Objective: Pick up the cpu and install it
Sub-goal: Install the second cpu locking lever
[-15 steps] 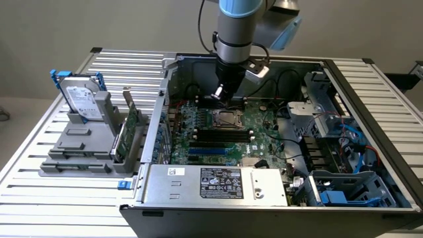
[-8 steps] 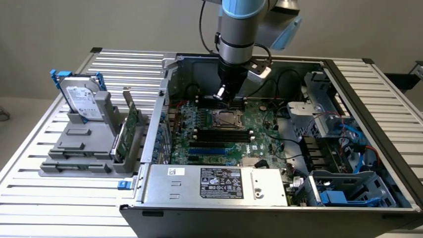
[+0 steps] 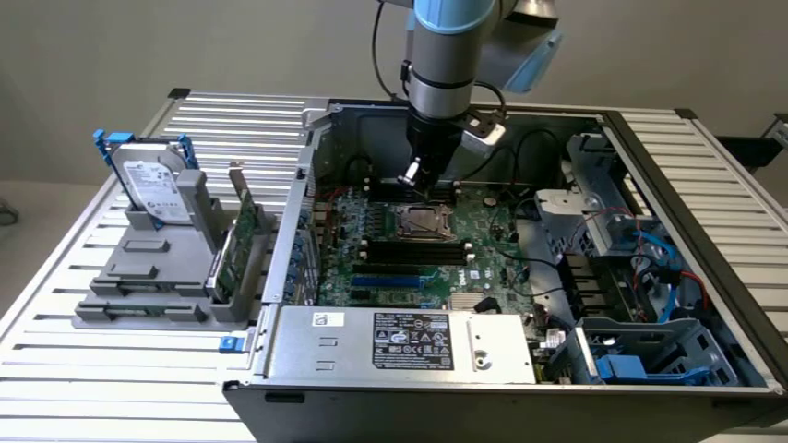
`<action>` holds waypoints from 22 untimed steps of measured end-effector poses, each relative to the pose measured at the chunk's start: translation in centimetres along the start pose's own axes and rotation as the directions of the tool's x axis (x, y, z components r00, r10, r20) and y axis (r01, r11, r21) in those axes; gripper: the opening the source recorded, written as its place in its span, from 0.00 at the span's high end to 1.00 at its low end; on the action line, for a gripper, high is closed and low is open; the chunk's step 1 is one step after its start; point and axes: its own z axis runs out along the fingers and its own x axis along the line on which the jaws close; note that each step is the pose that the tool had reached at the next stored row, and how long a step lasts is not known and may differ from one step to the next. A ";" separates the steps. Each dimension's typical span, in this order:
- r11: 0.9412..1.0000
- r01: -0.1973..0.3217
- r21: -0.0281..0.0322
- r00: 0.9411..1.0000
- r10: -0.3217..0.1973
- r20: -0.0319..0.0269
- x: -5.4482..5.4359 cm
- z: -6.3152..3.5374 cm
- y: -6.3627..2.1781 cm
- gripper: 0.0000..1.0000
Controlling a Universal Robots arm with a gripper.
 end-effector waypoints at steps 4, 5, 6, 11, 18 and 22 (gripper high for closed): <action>1.000 0.000 -0.002 1.000 0.000 0.003 0.1 0.01 -0.08 0.89; 1.000 0.000 -0.003 1.000 0.000 0.004 0.1 0.01 -0.09 0.89; 1.000 0.000 -0.003 1.000 0.000 0.004 0.2 0.01 -0.10 0.89; 1.000 0.000 -0.003 1.000 0.001 0.004 0.2 0.02 -0.18 0.89; 1.000 -0.002 -0.003 1.000 0.002 0.005 0.4 0.02 -0.27 0.89; 1.000 -0.002 -0.005 1.000 0.002 0.008 0.4 0.00 -0.32 0.89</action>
